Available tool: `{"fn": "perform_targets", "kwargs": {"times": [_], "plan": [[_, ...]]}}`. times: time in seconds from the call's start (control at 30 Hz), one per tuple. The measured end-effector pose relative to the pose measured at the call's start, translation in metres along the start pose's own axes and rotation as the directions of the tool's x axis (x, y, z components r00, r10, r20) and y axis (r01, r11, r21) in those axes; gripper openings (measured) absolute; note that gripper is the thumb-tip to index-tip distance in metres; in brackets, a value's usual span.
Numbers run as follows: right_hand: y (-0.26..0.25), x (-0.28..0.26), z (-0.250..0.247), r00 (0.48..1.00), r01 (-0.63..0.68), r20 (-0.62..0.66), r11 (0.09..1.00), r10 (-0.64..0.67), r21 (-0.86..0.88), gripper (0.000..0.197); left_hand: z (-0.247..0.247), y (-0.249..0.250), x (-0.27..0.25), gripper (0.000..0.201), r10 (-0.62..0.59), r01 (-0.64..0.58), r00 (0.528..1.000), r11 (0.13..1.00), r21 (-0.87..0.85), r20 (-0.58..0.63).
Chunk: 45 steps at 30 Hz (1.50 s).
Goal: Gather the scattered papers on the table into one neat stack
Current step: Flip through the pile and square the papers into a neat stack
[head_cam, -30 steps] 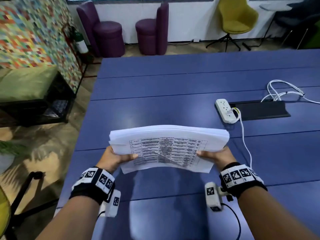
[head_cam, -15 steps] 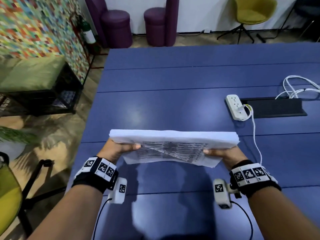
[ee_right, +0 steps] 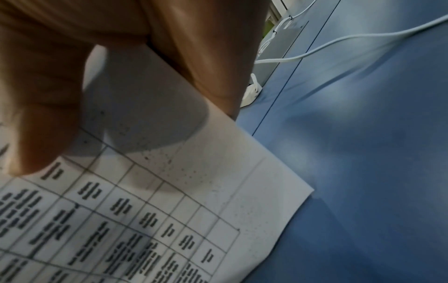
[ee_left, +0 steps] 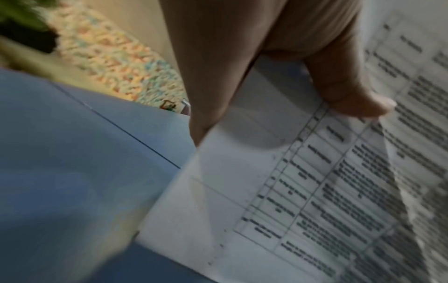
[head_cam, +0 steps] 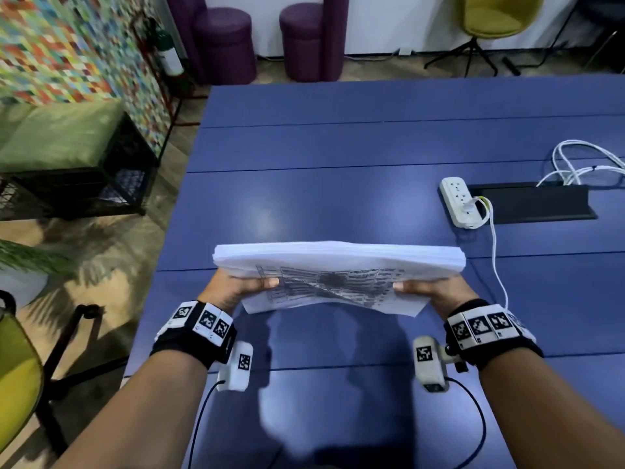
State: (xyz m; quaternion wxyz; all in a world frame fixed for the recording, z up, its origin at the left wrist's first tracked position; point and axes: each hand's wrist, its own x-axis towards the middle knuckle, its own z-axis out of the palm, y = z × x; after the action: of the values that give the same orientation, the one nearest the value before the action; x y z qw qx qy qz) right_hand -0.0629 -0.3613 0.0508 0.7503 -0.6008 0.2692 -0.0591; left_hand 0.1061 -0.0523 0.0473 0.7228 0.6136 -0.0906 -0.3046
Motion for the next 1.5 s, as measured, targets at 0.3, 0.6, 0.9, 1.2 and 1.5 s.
{"fn": "perform_targets", "kwargs": {"times": [0.3,0.6,0.9,1.2,1.5], "plan": [[0.003,-0.007,0.005,1.000,-0.025,0.004,1.000,0.025,0.013,0.091,-0.003,-0.008,0.003,0.089,-0.012,0.011,0.999,1.000,-0.012,-0.049],[0.010,-0.008,0.006,0.996,-0.061,-0.058,0.998,0.061,0.000,0.085,0.000,-0.010,-0.002,0.070,0.040,-0.043,0.996,0.998,-0.042,-0.082],[-0.071,-0.015,0.009,0.953,0.265,-0.075,0.929,-0.292,-0.258,0.036,0.005,-0.012,0.004,0.055,0.005,-0.022,0.972,0.997,-0.068,-0.237],[-0.090,-0.022,0.105,0.933,0.244,0.288,-0.208,-0.215,-0.947,0.038,0.008,-0.017,0.000,0.039,-0.009,-0.014,0.963,0.996,-0.084,-0.268],[-0.057,-0.014,0.176,0.801,0.410,0.501,-0.310,-0.329,-0.858,0.033,0.010,-0.016,-0.012,0.042,-0.011,-0.015,0.965,0.995,-0.095,-0.262]]}}
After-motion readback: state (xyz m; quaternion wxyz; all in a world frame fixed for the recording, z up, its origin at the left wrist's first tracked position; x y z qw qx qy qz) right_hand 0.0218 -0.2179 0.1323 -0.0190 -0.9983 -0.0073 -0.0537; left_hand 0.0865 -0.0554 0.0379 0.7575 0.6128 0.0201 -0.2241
